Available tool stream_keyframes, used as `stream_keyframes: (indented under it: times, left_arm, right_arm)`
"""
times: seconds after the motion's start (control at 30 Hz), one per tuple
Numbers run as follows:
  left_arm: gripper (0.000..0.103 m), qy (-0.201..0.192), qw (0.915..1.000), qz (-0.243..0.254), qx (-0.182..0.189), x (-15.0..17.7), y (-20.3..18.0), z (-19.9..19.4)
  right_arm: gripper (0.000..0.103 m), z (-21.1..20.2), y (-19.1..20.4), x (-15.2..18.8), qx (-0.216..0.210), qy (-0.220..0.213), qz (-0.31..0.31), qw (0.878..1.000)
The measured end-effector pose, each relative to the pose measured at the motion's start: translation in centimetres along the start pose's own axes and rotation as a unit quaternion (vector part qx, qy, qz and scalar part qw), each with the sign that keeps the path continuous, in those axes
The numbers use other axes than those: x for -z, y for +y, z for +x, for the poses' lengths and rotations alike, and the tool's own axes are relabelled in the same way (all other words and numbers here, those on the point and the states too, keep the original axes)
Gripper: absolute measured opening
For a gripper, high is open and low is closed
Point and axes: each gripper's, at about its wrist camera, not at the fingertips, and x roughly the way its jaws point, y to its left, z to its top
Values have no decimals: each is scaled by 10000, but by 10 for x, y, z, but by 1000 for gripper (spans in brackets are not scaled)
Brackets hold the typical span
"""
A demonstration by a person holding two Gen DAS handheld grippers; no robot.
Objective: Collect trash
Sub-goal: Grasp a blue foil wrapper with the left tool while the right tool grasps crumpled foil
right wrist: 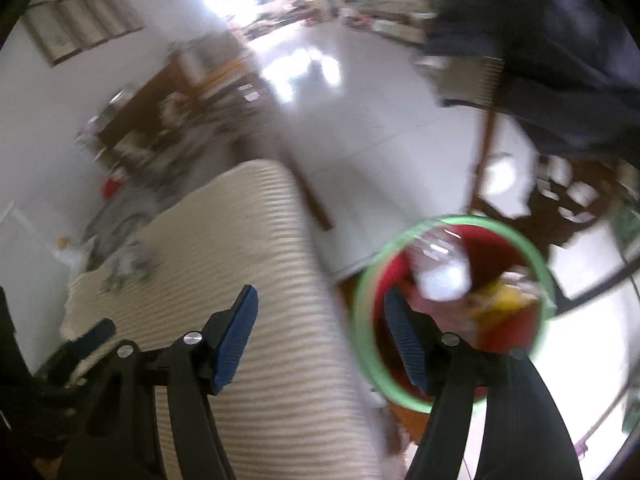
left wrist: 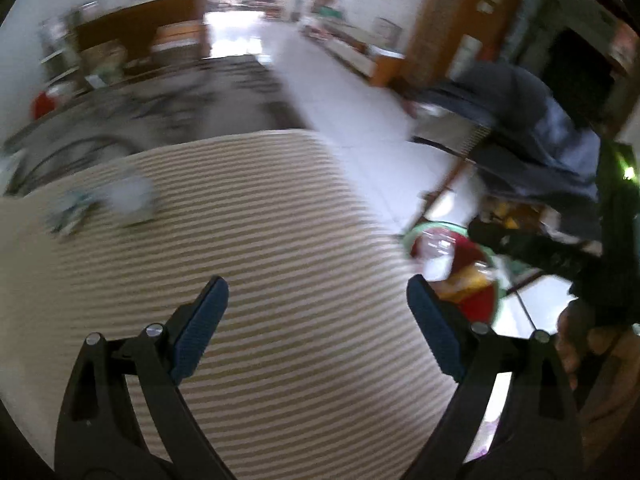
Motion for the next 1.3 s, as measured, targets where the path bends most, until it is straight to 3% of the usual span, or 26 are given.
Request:
stream_keyframes:
  times: [0.13,0.33,0.53,0.57,0.63,0.7,0.9,1.03,1.17,1.2,1.3]
  left_arm:
    - [88,-41,9982,-476,-363,12,71,-21]
    - [88,-56,9931,-953,-677,24,159,-43]
    - [88,-203,9932,-816,-805,8,213,-51]
    - [88,-225,9934,-785,-804,3,218,-50]
    - [88,-129,9951,-660,-723,-12,232,-39]
    - [88,-33,9962,-556,-669,-24,242,-27]
    - [88,181,9976,-435,-502,-48,260,21]
    - [88,332,9971,-485,-479,-57,267,51]
    - [87,521,9954,-532,-608,-60,273,76]
    - [85,573,9949,-565,-600,-60,275,82]
    - [63,715,9940,-549,-623,-58,277,93]
  right_arm:
    - [67,40,87,-6,-252,236,-689,9970]
    - [70,111,202,-24,-257,415,-1565,9865]
    - [71,195,255,-37,-123,1019,-1581,9821]
    - [70,204,259,-35,-113,1094,-1562,9816]
    - [50,218,264,-33,-156,1255,-1555,9797]
    - [47,216,264,-31,-184,1186,-1487,9816]
    - [46,155,234,-5,-456,904,-1338,9858]
    - [46,115,207,28,-365,911,-1254,9872]
    - [46,88,178,58,-243,857,-692,9936]
    - [46,84,175,62,-240,827,-566,9947]
    - [46,74,167,72,-284,720,-173,9969]
